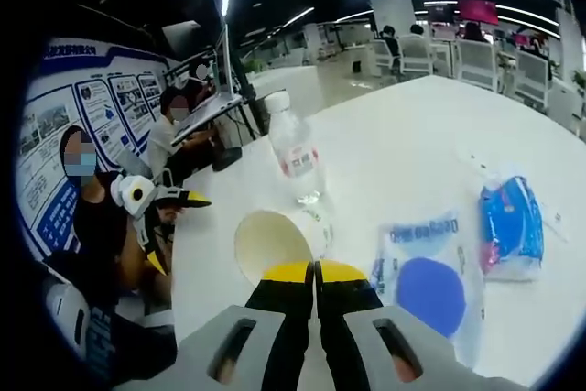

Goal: Arrange the tabletop items into an orderly group along one side of the table until the central work area is clear of visible clutter.

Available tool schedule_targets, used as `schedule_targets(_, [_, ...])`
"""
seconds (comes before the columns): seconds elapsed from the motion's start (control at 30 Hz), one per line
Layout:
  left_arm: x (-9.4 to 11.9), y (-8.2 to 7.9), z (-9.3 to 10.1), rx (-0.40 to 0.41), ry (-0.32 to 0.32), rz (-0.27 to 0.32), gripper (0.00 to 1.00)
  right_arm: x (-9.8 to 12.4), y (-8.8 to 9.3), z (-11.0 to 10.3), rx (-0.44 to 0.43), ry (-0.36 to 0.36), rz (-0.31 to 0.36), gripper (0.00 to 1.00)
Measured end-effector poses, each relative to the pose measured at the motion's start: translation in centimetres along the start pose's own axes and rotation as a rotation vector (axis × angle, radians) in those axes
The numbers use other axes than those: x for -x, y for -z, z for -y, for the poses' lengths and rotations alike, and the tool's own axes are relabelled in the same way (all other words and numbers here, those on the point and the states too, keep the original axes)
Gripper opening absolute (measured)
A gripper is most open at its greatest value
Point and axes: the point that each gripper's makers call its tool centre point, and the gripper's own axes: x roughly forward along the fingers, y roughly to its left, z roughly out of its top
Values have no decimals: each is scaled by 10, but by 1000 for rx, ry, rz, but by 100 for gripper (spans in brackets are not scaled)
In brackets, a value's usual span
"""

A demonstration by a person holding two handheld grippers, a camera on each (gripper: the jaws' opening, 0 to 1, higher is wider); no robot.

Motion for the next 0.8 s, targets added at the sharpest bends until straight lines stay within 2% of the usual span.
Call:
schedule_targets(0.33, [2, -3, 1, -6, -5, 7, 98, -4, -1, 4, -12, -3, -28, 0])
schedule_targets(0.63, [1, 0, 1, -6, -5, 0, 98, -6, 3, -5, -21, -2, -55, 0])
schedule_targets(0.8, [2, 1, 1, 0, -6, 5, 98, -9, -1, -3, -25, -2, -66, 0])
